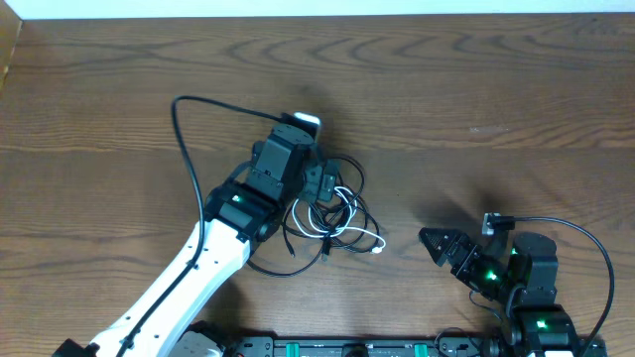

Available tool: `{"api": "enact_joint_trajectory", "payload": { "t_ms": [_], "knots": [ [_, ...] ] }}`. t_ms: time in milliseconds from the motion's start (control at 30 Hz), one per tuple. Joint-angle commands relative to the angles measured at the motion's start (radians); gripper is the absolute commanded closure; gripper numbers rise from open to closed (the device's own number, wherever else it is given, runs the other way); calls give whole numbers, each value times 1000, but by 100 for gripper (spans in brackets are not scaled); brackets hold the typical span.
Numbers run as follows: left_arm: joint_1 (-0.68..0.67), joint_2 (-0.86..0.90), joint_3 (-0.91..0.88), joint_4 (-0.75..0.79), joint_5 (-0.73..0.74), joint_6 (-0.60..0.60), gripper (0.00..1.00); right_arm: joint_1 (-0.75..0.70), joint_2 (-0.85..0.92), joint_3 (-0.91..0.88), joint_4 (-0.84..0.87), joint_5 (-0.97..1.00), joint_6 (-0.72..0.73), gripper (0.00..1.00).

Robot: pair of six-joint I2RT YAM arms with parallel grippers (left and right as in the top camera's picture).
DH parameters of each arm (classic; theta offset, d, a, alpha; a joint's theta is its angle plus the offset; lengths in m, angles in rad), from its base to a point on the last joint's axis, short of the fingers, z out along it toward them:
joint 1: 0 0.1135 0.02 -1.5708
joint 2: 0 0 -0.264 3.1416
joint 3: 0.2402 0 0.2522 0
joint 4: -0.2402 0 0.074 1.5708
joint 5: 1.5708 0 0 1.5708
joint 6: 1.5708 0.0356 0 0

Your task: Untangle cables

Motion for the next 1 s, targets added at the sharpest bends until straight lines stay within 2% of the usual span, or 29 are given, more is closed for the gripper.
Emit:
{"api": "enact_joint_trajectory", "payload": {
  "t_ms": [0, 167, 400, 600, 633, 667, 700, 733, 767, 900, 967],
  "knots": [
    [5, 68, 6, -22, -21, 180, 1, 0, -5, 12, -4, 15, -8, 1],
    [5, 206, 4, -67, -21, 180, 1, 0, -5, 12, -24, 15, -8, 1],
    [5, 393, 4, -55, -20, 172, 2, 0, -5, 12, -32, 16, -8, 1],
    [5, 487, 4, -37, -20, 45, 1, 0, -5, 12, -32, 21, -8, 1],
    [5, 493, 4, -37, -20, 43, 5, 0, -5, 12, -32, 27, -7, 1],
    [5, 495, 4, -34, -20, 43, 25, 0, -5, 12, -31, 32, -7, 1],
    [5, 495, 4, -29, -20, 43, 59, 0, -5, 12, -31, 35, -7, 1],
    [5, 492, 5, -26, -20, 36, 81, 0, -5, 12, -31, 36, -7, 1],
    [5, 486, 5, -22, -20, 15, 92, 0, -5, 12, -31, 37, -7, 1],
    [5, 456, 5, -11, -20, -79, 92, 0, -5, 12, -31, 47, -8, 1],
    [5, 430, 5, -10, -20, -167, 92, 0, -5, 12, -32, 52, -8, 1]
  ]
}}
